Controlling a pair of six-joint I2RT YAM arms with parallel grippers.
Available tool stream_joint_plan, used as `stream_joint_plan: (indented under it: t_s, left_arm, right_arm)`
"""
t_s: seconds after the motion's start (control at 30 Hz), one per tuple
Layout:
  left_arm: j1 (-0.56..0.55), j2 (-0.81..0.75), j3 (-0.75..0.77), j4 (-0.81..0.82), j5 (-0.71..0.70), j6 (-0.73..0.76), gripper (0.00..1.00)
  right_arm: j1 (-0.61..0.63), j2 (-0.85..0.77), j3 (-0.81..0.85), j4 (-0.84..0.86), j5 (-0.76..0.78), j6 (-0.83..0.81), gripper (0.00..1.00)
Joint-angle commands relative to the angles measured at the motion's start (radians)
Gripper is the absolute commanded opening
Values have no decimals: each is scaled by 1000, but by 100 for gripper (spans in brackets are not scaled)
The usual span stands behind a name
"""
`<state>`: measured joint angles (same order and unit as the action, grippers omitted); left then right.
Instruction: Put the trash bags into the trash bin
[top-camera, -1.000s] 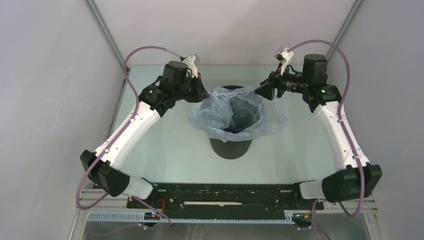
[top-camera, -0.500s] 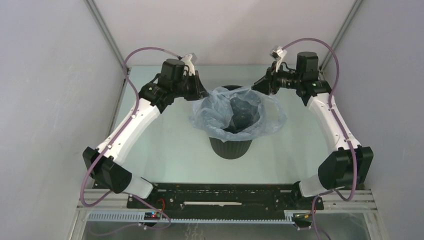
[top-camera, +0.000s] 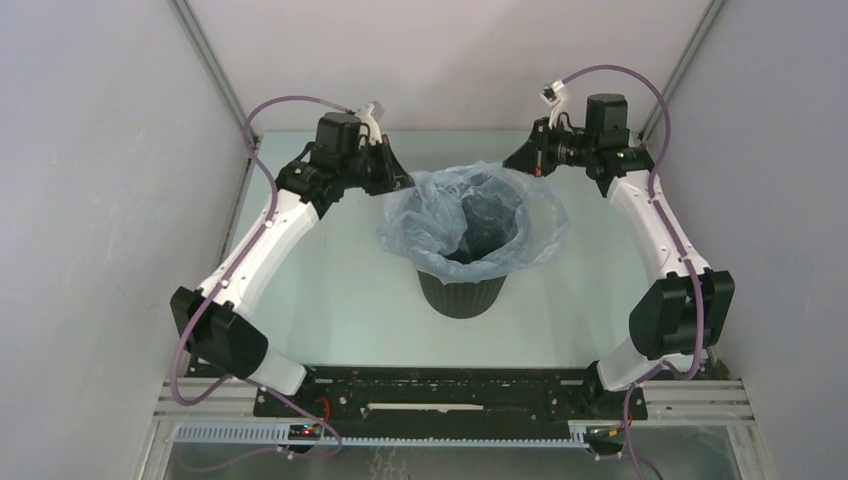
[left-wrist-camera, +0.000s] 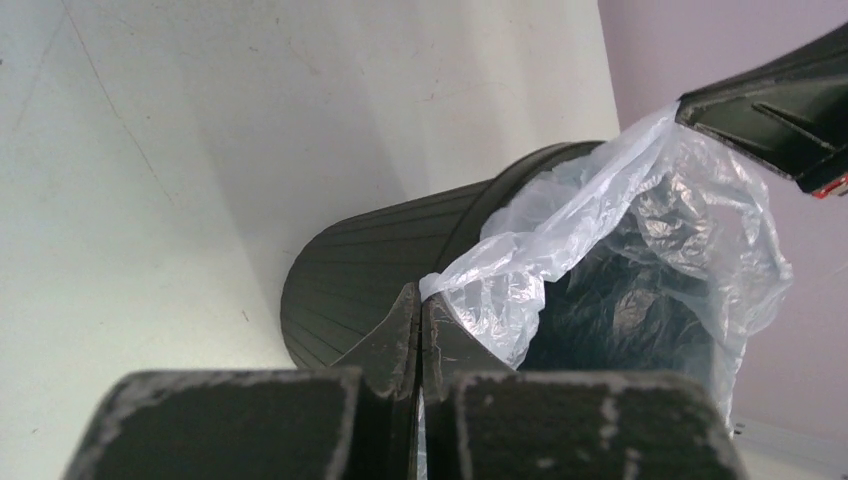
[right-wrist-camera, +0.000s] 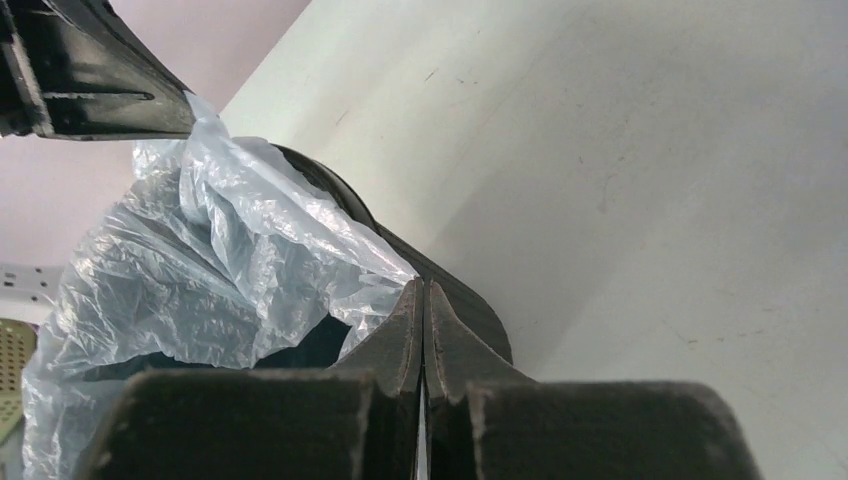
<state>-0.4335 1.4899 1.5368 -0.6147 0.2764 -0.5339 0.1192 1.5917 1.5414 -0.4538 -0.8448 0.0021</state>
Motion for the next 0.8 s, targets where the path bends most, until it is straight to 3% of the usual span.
stream_joint_plan:
  t_s: [0.0,0.2,0.4,0.53,0.6,0.7,0.77]
  left_arm:
    - [54,22,-30,53,88,-89,0]
    - [87,75,-50,78,191,-153,0]
    - [88,84,-87,65,194,-157,1]
    - [88,54,-119,56,205,-143,10]
    - [89,29,-124,38,203,-123,18]
    - [95,-19,-119,-16,181,-87,39]
    - [106,-56,-124,-41,161,-69,48]
  right_arm:
    - [-5,15,35,-25,59,134,0]
    - [-11,52,42,-26,87,211,0]
    - [-18,90,29,-69,119,237,0]
    - [-18,64,-9,-79,106,265,0]
    - [-16,42,4,-116,112,302,14]
    - [-21,7,52,-216,146,350,42]
    - [-30,-36,78,-276,150,366,53]
